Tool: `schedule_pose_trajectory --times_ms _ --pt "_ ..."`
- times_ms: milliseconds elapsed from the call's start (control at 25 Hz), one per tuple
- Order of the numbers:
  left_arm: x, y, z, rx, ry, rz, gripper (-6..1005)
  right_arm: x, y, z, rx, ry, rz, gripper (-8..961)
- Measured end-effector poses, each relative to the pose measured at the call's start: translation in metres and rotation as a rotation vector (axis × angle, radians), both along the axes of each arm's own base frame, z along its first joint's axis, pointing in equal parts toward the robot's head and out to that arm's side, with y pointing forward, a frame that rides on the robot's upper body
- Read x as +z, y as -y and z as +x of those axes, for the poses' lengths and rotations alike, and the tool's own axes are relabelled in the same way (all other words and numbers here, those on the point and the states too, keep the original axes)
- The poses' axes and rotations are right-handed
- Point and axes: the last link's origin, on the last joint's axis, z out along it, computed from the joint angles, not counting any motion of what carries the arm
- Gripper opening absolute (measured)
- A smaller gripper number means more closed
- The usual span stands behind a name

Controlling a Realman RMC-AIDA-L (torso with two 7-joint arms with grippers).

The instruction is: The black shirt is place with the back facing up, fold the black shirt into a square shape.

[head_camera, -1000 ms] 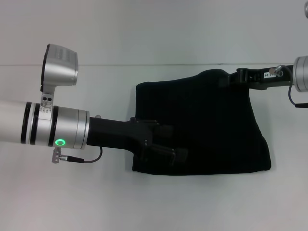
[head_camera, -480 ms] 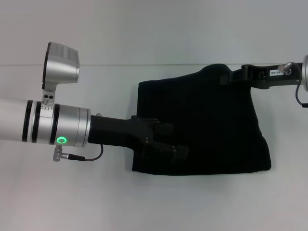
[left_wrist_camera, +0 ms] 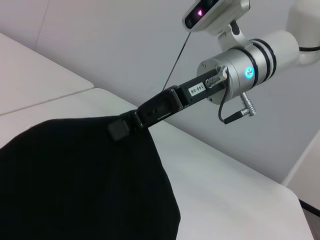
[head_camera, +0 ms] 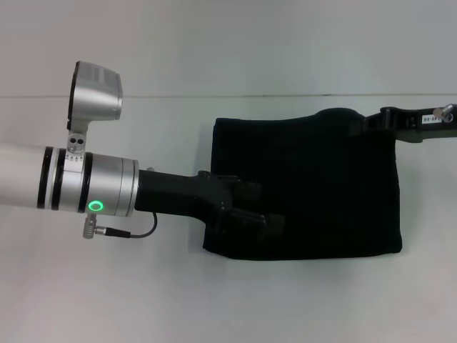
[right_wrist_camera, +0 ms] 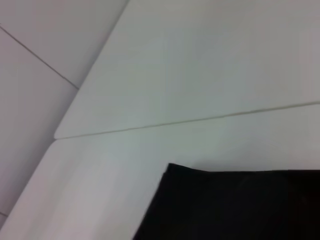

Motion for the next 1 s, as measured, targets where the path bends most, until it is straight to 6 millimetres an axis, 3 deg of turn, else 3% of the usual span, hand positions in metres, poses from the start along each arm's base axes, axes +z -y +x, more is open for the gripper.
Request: schedule_pose_trajectory --times_ms 160,440,600,840,1000 --pt "-0.001 0.000 0.001 -0.001 -0.001 -0.003 949 -0.005 0.000 0.011 -0.027 0.056 0.010 75" --pt "-0.004 0.001 0.000 0.003 -0.010 -0.003 949 -0.033 0.001 0.034 -0.089 0.176 0.040 82" --pt "-0.005 0.000 -0.001 0.006 -0.017 0.005 949 -0.032 0.001 0.043 -0.107 0.192 0.088 86" --pt "-0.003 -0.010 -0.004 0.040 -0.040 0.060 949 -0.012 -0.003 0.050 -0.130 0.183 0.123 304" --pt "-0.001 -0.026 -0.006 0.103 -0.072 0.126 949 0.003 -0.002 0.048 -0.128 0.136 0.110 508"
